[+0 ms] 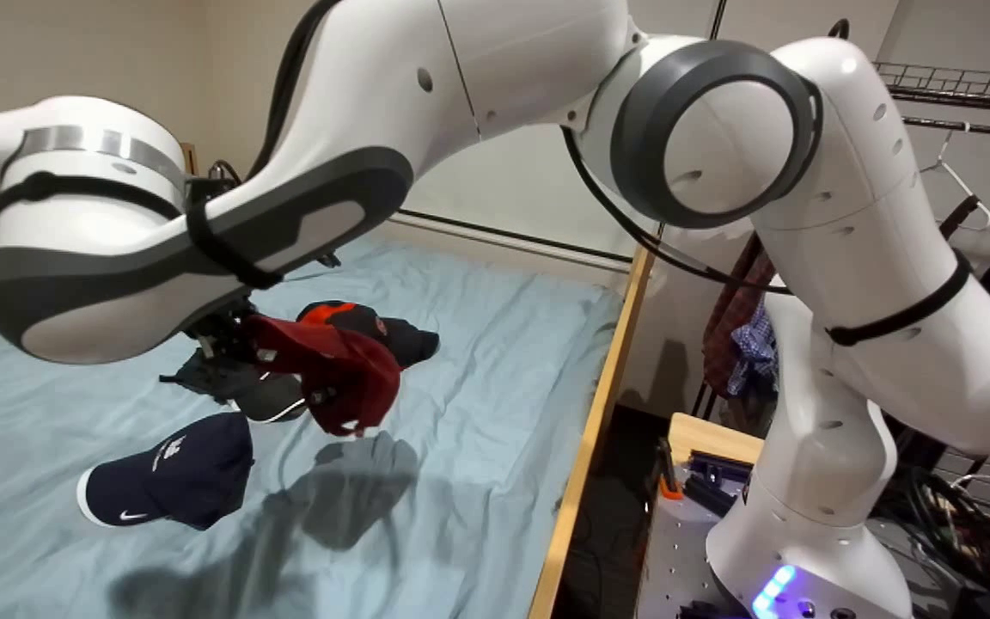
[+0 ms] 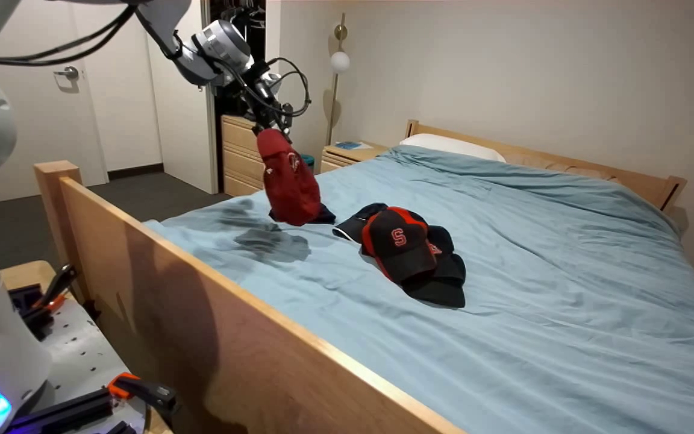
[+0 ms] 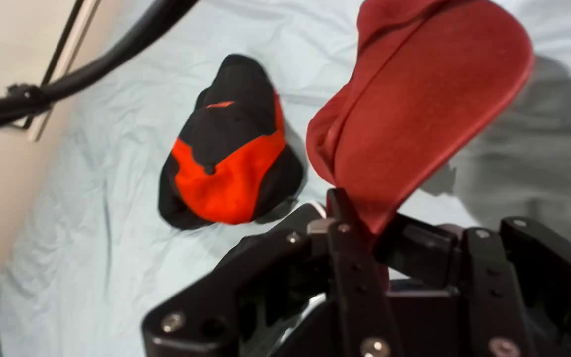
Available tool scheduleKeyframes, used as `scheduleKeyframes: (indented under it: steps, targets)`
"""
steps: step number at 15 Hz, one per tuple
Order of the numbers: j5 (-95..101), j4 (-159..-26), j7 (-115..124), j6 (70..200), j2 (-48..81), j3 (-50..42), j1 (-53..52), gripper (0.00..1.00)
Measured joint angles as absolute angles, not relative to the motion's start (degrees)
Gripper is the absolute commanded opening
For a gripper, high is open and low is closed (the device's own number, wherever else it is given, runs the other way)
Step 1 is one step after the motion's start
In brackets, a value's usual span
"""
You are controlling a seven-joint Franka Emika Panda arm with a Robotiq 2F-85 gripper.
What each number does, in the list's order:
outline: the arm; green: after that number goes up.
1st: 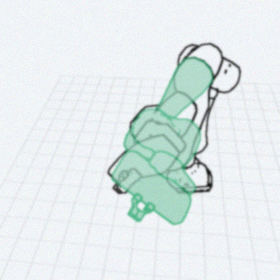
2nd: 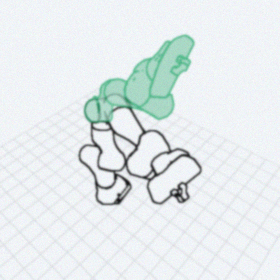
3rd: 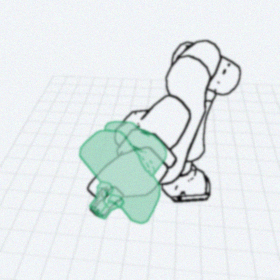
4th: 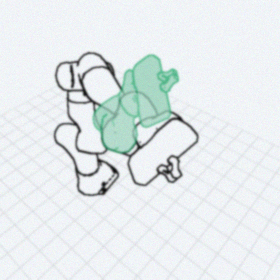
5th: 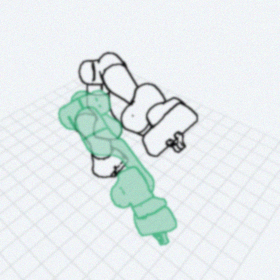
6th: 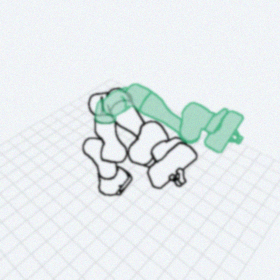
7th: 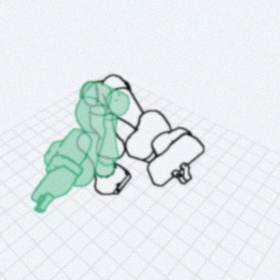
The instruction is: Put the maroon cape on top of the left most black capes
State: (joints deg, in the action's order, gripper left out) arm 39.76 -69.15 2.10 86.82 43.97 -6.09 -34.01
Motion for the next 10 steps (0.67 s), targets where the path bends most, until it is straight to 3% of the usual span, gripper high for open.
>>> scheduleKeyframes:
  steps: [5,10]
  targets:
    - [53.56,-78.44,-5.00,100.91,34.93,-9.04,-31.33,0.07]
    - [56.97,-82.18,-6.40,103.15,31.11,-4.81,-27.80,0.06]
